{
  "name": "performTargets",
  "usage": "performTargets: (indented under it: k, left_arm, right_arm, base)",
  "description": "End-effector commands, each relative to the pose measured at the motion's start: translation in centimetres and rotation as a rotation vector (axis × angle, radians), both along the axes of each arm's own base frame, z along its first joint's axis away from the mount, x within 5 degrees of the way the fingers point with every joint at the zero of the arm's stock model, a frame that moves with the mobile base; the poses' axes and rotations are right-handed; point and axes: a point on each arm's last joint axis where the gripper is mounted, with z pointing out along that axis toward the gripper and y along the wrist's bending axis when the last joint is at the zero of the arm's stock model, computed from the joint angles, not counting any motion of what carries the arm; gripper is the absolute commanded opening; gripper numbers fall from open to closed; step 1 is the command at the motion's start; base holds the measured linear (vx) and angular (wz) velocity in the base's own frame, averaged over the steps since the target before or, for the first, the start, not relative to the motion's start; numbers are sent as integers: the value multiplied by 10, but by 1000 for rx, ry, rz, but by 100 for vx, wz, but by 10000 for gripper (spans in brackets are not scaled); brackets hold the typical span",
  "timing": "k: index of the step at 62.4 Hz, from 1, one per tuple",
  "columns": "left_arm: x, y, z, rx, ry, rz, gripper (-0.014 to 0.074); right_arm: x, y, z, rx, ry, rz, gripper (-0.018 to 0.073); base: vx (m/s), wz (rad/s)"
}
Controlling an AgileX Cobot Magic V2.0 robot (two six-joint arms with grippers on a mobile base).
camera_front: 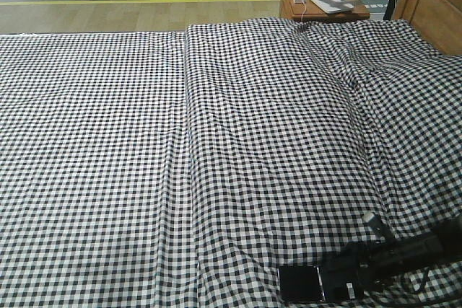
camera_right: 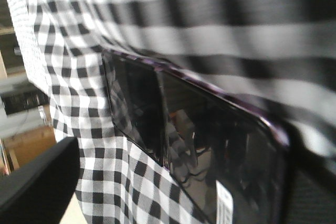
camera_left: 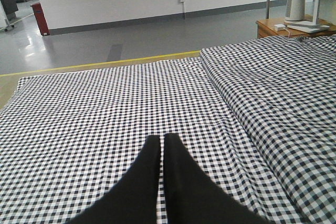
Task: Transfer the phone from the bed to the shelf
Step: 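Lower the right gripper onto the black phone on the sheet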
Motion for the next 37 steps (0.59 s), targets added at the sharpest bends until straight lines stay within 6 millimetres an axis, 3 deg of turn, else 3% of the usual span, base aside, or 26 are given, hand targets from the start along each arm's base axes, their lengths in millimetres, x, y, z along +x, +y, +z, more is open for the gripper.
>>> performTargets:
  k: [1,13,20,37]
  left_arm:
    - [-1,0,15,-11,-108,-2,1]
    - [-1,0,15,-11,-108,-2,1]
    - [-1,0,15,-11,-108,-2,1]
    - [-1,0,15,-11,-108,-2,1]
  right_arm:
    - [11,12,22,76,-47,56,608]
    - [13,13,24,83,-56,77,524]
    - [12,14,26,101,-53,87,417]
    - [10,15,27,120,-40,114,8]
  base:
    - [0,0]
    - [0,0]
    - [0,0]
    - [0,0]
